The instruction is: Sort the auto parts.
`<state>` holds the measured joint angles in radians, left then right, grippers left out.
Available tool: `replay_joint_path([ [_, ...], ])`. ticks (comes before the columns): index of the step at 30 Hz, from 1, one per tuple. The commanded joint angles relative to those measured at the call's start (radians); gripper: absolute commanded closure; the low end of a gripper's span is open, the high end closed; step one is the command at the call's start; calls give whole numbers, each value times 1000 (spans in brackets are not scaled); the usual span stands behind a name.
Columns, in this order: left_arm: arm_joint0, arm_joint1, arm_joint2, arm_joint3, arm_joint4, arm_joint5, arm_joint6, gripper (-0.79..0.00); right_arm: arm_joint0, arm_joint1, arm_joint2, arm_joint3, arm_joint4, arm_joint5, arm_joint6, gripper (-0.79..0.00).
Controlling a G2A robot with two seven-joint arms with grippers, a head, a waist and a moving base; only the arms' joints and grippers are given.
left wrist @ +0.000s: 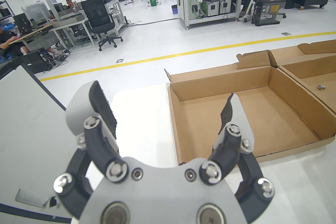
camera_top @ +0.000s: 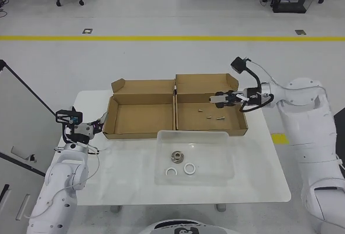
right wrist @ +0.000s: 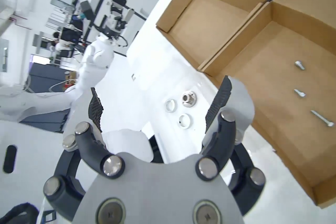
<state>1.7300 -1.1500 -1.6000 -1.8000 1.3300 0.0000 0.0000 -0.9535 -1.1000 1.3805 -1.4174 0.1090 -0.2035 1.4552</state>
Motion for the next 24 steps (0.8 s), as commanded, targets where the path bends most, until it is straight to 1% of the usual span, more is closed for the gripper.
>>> replay_joint_path([
  [1,0,0,0,0,0,0,0,-785,-26,9,40,-19,57,9,32,-785],
  [5,0,0,0,0,0,0,0,-785,-79,27,119,-47,160,33,81,-785],
  [7,0,0,0,0,0,0,0,-785,-107,36,147,-60,195,43,81,-785],
  [12,0,0,0,0,0,0,0,-785,-156,60,197,-62,293,58,81,-785],
  [15,0,0,0,0,0,0,0,-785,-170,71,206,-56,344,58,81,-785],
  [24,0,0,0,0,0,0,0,-785,-170,71,206,-56,344,58,81,-785],
])
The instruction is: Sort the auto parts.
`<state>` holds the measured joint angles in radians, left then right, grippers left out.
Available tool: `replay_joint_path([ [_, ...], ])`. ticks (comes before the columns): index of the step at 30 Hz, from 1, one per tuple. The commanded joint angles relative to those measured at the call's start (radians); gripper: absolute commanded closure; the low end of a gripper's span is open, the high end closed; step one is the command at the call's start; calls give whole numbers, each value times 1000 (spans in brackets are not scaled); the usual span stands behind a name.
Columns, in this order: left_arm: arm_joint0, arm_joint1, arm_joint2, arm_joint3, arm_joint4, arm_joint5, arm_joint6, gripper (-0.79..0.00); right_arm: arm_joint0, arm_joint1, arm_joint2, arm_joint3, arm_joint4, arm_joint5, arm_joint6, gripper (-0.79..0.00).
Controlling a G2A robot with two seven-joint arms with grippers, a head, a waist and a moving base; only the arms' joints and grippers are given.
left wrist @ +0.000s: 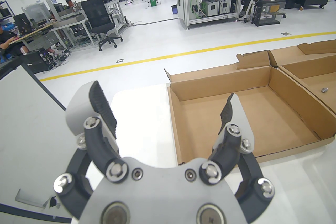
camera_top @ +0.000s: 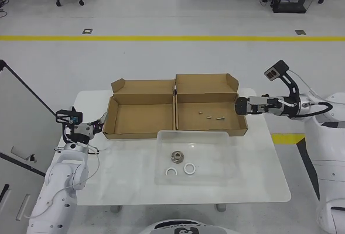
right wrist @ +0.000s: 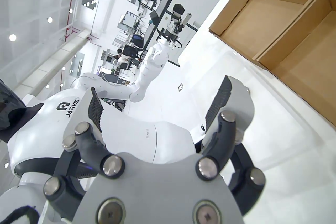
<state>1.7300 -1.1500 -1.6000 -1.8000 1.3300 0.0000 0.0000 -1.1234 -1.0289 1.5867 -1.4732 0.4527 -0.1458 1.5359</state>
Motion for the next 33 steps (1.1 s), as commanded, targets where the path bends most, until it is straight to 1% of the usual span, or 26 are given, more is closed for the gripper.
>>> replay_joint_path([
  [1,0,0,0,0,0,0,0,-785,0,0,0,0,0,0,0,-785],
  [13,-6,0,-5,-6,-10,-10,-11,-785,0,0,0,0,0,0,0,-785],
  [15,-23,3,-13,-24,-2,-46,-64,-785,0,0,0,0,0,0,0,-785],
  [18,-37,7,-19,-67,1,-101,-176,-785,0,0,0,0,0,0,0,-785],
  [23,-79,12,6,-133,-3,-195,-368,-785,0,0,0,0,0,0,0,-785],
  [28,-171,13,80,-163,-8,-273,-593,-785,0,0,0,0,0,0,0,-785],
  [33,-283,10,160,-159,-35,-309,-775,-785,0,0,0,0,0,0,0,-785],
])
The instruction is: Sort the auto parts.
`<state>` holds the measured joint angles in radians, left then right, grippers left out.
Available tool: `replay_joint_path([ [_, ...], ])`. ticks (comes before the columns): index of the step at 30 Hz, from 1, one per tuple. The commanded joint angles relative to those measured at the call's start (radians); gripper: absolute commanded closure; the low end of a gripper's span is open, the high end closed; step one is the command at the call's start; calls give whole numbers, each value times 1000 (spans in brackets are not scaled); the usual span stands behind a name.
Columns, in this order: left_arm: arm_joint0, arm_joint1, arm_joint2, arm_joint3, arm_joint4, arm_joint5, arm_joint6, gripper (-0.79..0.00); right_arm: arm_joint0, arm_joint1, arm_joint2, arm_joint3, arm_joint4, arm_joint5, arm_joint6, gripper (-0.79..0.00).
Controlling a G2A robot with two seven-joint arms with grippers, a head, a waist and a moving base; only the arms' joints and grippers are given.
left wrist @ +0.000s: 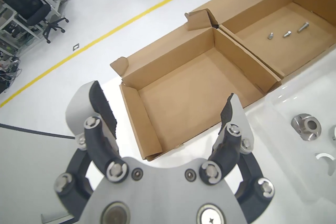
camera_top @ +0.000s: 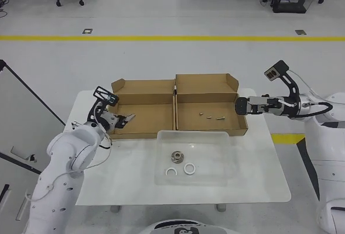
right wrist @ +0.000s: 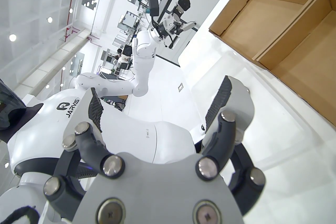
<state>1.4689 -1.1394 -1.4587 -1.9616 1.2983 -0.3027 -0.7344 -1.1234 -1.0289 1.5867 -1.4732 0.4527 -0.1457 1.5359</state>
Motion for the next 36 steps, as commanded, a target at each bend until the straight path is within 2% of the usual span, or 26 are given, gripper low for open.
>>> replay_joint_path([
  [1,-44,-2,36,6,-5,-13,-77,-785,0,0,0,0,0,0,0,-785],
  [7,-180,-12,151,49,-49,-34,-282,-785,0,0,0,0,0,0,0,-785],
  [12,-273,-22,232,89,-75,-46,-378,-785,0,0,0,0,0,0,0,-785],
  [17,-338,-30,283,107,-151,-91,-399,-785,0,0,0,0,0,0,0,-785],
  [26,-410,-38,378,127,-281,-195,-441,-785,0,0,0,0,0,0,0,-785],
  [36,-501,-57,518,181,-472,-239,-532,-785,0,0,0,0,0,0,0,-785],
])
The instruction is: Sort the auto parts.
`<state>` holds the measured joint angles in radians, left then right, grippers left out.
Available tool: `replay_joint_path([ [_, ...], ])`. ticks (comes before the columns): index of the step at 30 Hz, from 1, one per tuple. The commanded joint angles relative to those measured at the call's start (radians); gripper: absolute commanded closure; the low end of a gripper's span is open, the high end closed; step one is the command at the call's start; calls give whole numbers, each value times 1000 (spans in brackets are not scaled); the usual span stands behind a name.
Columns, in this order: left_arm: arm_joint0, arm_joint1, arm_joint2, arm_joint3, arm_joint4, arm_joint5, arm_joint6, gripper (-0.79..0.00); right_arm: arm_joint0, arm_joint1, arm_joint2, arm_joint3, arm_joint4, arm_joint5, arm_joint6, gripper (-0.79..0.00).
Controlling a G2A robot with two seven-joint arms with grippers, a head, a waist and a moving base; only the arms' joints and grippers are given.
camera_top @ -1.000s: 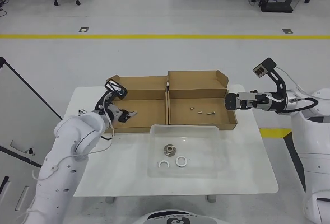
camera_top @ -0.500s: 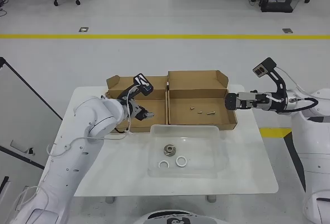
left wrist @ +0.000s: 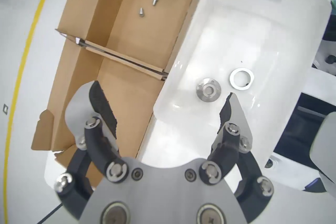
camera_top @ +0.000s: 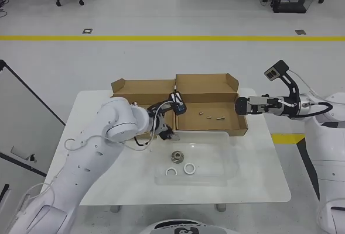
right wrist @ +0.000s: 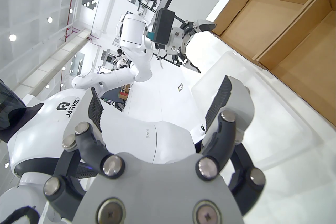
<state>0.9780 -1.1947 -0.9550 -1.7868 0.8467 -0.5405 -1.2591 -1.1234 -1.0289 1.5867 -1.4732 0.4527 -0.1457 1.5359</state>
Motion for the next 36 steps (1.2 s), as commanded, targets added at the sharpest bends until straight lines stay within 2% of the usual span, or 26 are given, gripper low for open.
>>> replay_joint_path([
  [1,-21,-5,31,13,-38,-4,-16,-785,0,0,0,0,0,0,0,-785],
  [11,-139,-32,198,137,-200,33,-54,-785,0,0,0,0,0,0,0,-785],
  [18,-196,-58,286,229,-274,43,-62,-785,0,0,0,0,0,0,0,-785],
  [26,-234,-85,375,310,-290,39,-52,-785,0,0,0,0,0,0,0,-785],
  [36,-257,-110,441,377,-277,41,-25,-785,0,0,0,0,0,0,0,-785],
])
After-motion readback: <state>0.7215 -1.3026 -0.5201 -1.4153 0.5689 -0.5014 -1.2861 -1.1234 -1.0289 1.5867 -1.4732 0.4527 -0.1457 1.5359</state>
